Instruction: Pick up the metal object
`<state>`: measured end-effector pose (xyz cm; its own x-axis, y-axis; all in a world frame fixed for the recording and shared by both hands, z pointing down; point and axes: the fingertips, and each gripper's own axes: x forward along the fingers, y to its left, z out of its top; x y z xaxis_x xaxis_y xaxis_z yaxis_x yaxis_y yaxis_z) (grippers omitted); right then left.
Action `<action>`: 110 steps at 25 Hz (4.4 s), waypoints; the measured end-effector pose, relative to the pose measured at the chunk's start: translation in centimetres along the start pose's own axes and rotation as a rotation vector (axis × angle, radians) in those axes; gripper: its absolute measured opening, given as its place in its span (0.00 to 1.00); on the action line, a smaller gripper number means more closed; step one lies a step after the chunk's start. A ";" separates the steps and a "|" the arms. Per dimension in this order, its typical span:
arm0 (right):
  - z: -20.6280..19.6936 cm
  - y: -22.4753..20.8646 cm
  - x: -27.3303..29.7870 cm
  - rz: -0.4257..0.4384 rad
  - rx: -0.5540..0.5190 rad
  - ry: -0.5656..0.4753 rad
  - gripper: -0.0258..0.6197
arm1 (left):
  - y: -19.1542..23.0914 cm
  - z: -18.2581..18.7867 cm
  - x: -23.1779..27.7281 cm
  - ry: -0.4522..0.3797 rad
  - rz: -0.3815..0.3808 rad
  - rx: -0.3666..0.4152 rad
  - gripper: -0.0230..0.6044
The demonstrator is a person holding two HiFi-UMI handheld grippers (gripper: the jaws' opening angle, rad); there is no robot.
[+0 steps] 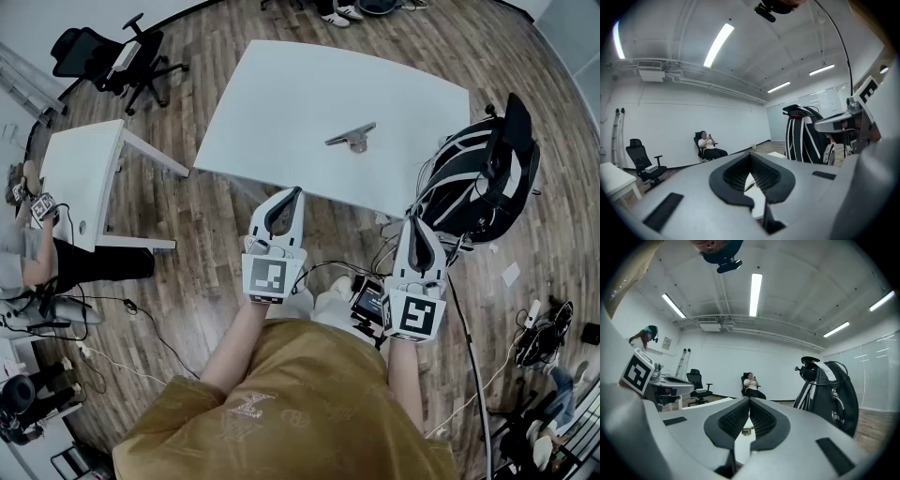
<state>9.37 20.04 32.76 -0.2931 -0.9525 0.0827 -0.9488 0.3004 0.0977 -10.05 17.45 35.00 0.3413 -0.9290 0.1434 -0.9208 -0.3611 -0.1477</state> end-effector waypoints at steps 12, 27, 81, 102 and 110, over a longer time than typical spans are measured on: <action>0.6 -0.5 -0.2 0.051 -0.001 -0.018 0.06 | -1.2 1.0 -0.4 -0.009 0.021 0.002 0.03; 0.0 -2.2 5.2 0.018 0.021 -0.006 0.06 | 0.9 0.5 5.7 -0.005 0.002 -0.005 0.03; -2.8 -3.2 19.8 0.009 0.066 0.097 0.06 | 4.6 -4.3 22.1 0.030 -0.137 0.002 0.03; -11.5 -4.3 24.7 0.110 0.261 0.279 0.06 | 0.7 -11.5 27.0 0.208 -0.251 0.051 0.06; -16.9 -1.9 26.7 0.185 0.489 0.401 0.06 | 0.9 -13.2 27.0 0.243 -0.252 0.038 0.06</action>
<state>5.34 -5.08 51.52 -0.4793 -0.7666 0.4274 -0.8591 0.3101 -0.4072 -4.16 -6.87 51.67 0.4977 -0.7653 0.4083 -0.8039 -0.5837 -0.1141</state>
